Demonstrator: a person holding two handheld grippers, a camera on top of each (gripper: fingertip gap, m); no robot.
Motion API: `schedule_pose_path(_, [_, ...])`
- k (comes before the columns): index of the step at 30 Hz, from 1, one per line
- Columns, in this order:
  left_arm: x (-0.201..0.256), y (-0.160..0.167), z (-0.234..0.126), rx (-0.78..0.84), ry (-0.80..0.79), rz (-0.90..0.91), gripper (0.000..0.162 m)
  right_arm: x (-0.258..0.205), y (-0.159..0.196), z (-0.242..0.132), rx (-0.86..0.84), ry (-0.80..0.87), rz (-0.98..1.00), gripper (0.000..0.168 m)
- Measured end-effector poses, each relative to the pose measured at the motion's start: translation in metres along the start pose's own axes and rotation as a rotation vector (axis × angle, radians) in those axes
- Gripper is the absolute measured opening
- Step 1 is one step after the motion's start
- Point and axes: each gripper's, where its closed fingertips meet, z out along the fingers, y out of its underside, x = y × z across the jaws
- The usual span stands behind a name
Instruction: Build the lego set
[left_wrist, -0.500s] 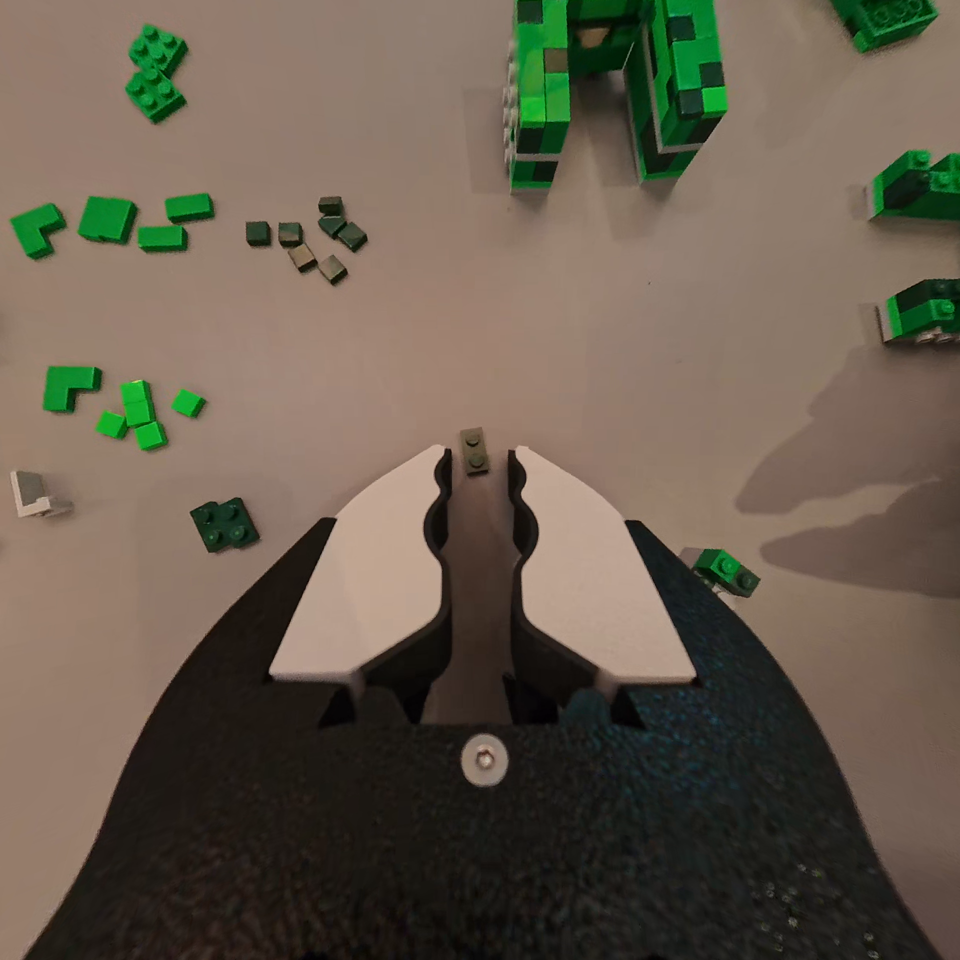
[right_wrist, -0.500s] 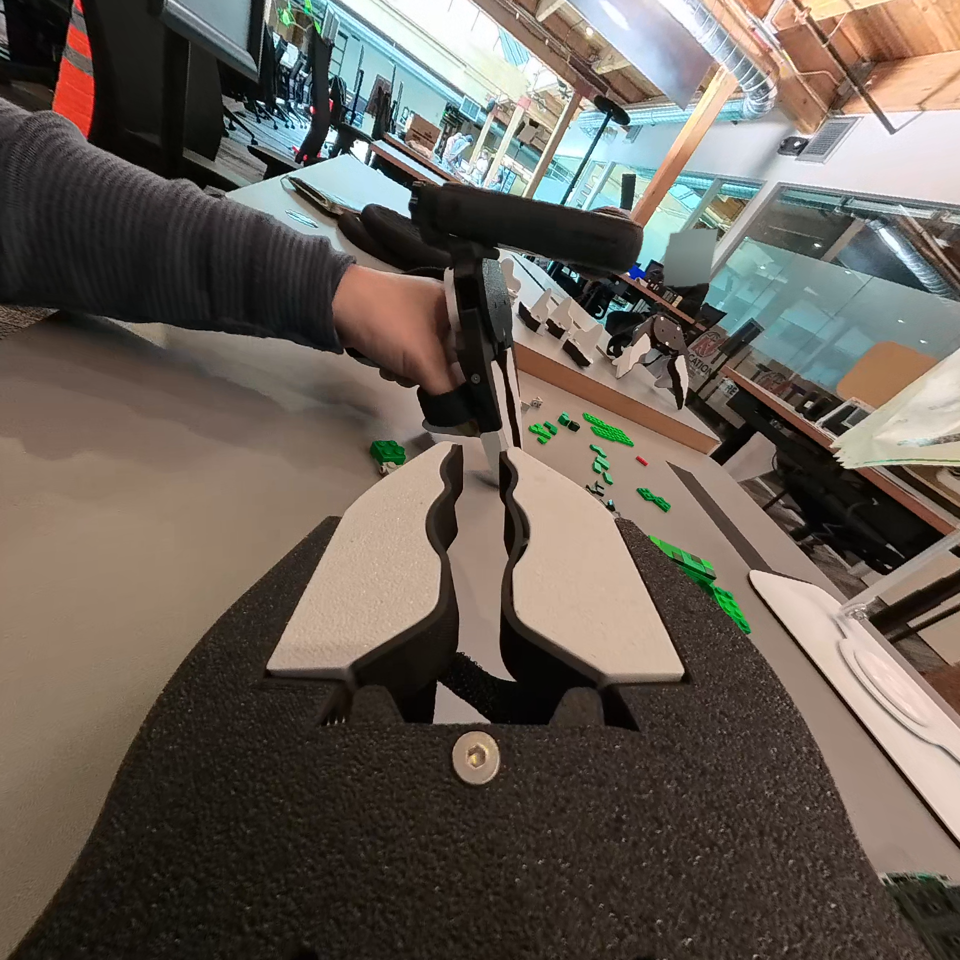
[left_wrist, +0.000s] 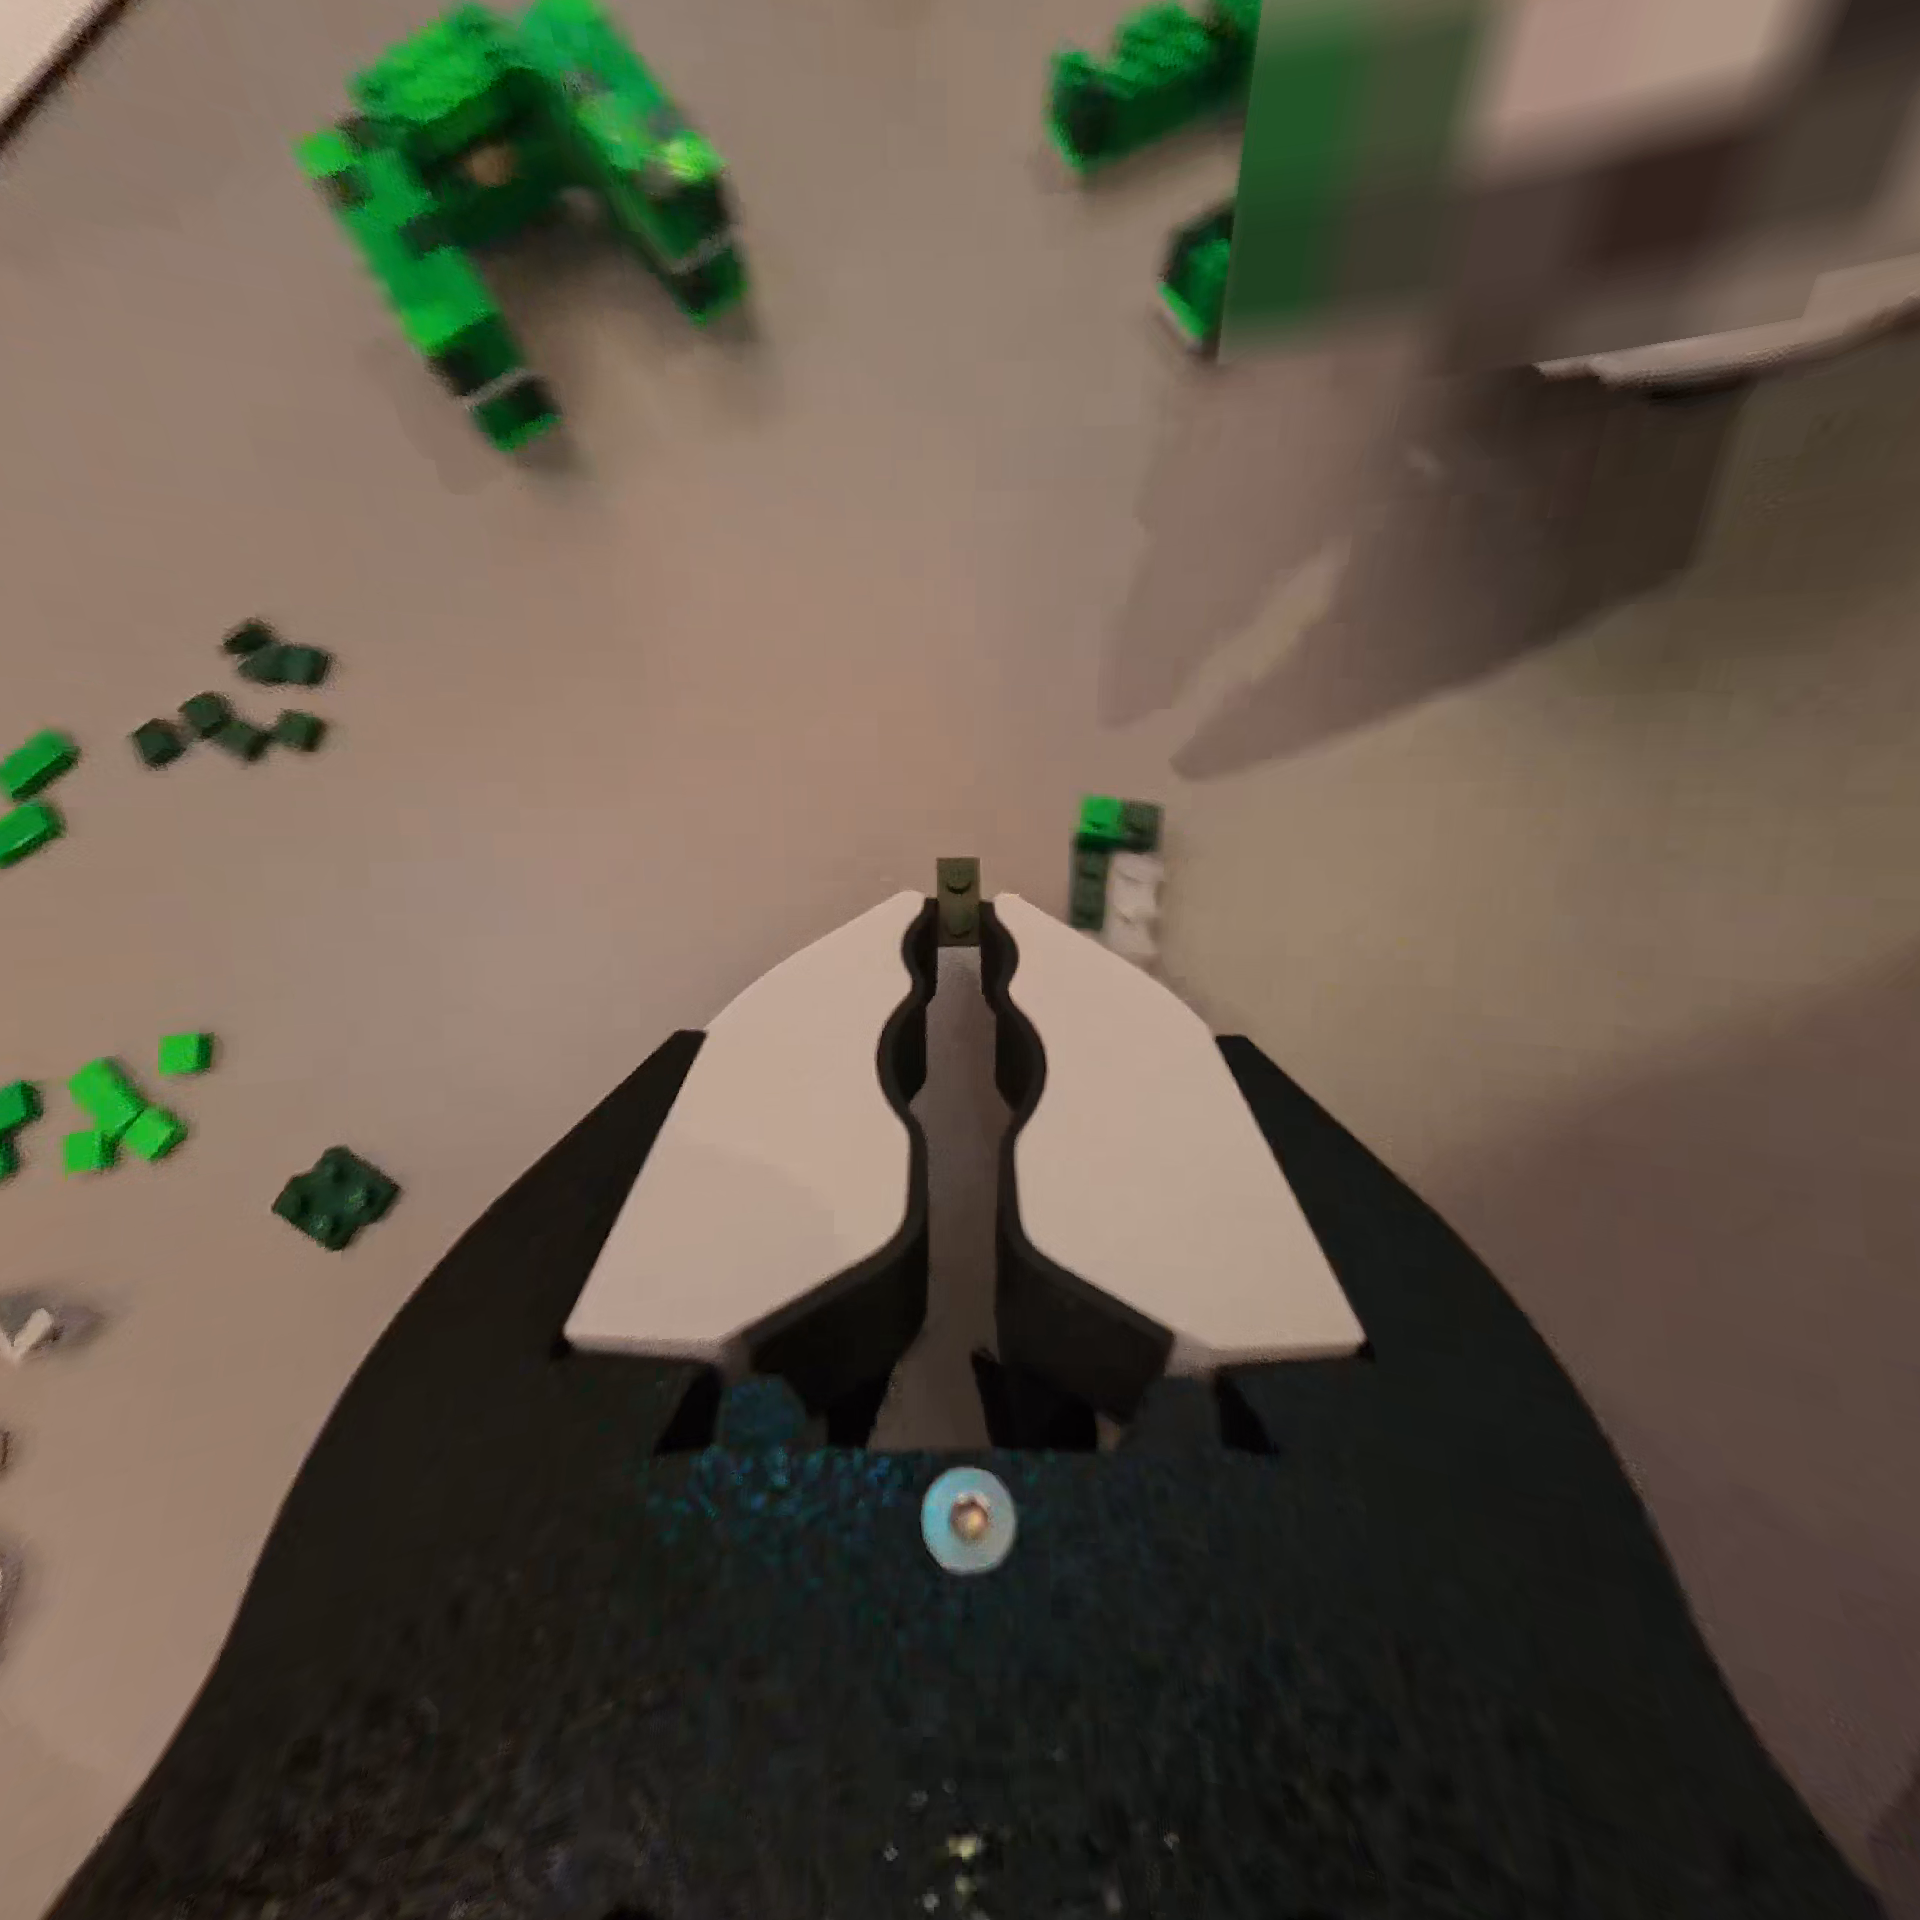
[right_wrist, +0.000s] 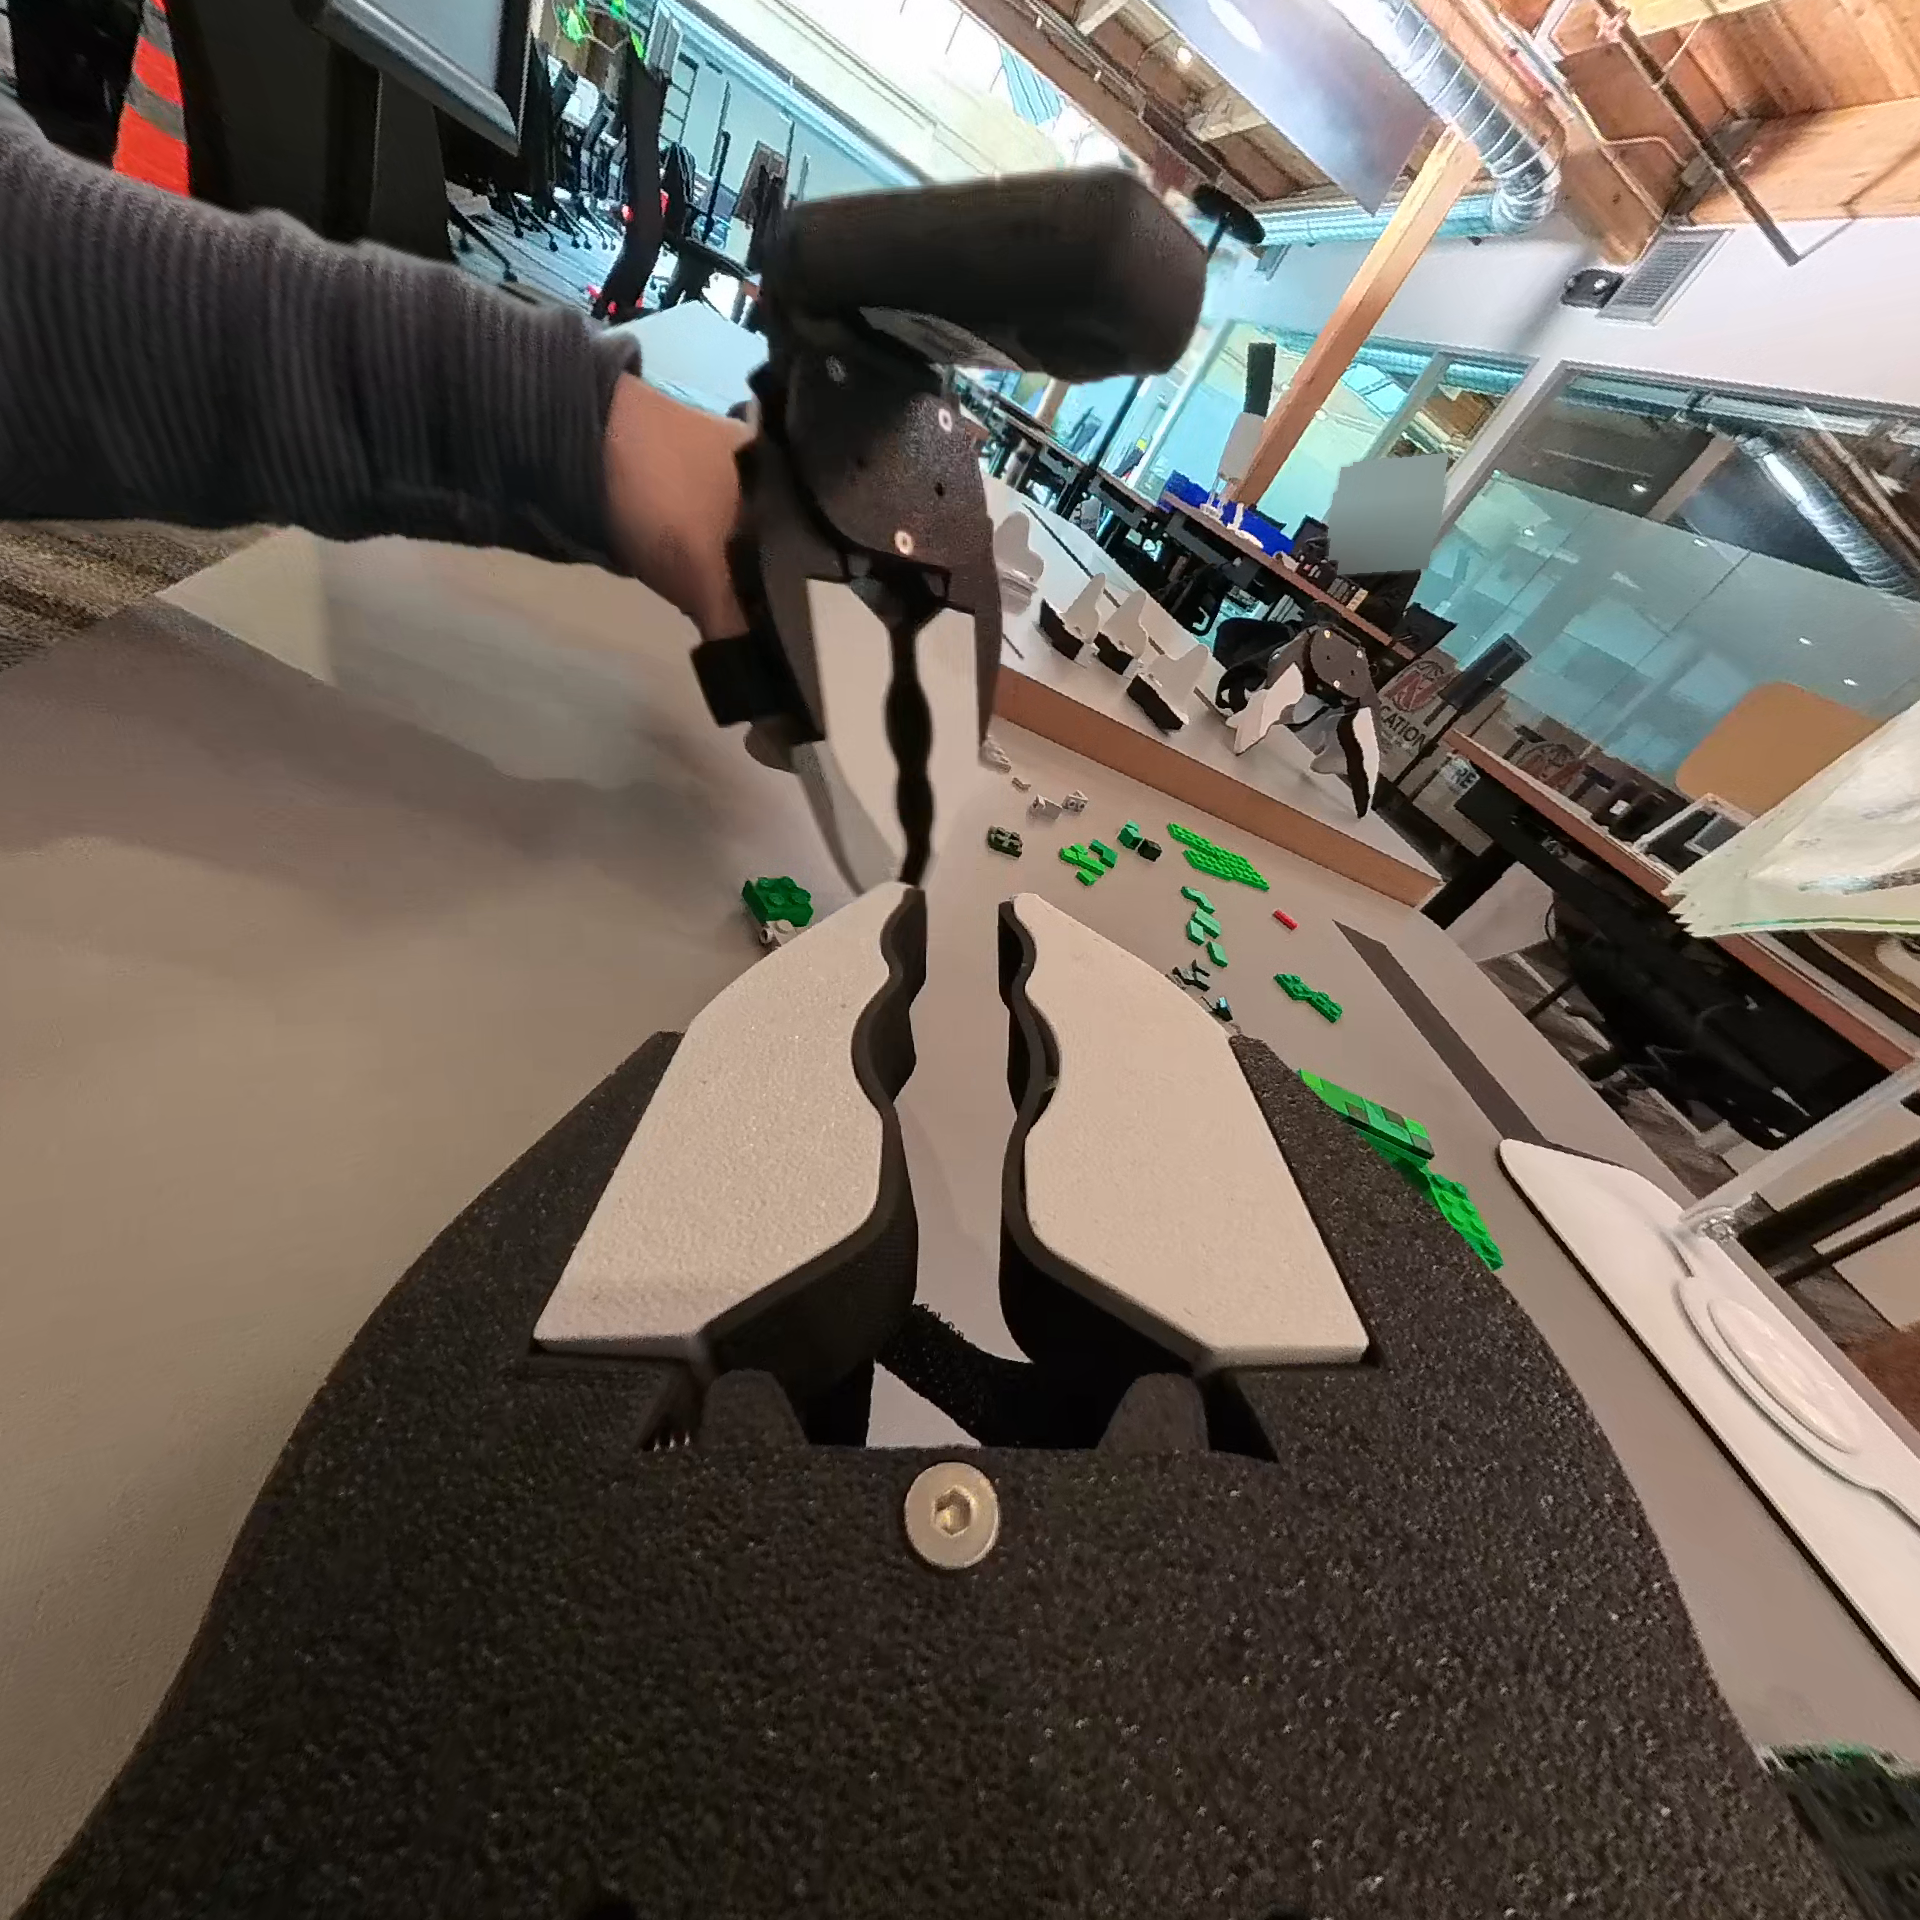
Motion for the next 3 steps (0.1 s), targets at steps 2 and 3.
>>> schedule_pose_path(2, [0.0114, 0.0056, -0.0018, -0.046, 0.029, 0.078, 0.007, -0.0002, 0.0002, 0.0002, -0.002, -0.001, -0.001, 0.013])
schedule_pose_path(3, [0.0152, 0.0064, -0.0019, -0.059, 0.035, 0.095, 0.007, -0.0003, 0.0003, 0.0002, -0.002, -0.001, -0.001, 0.013])
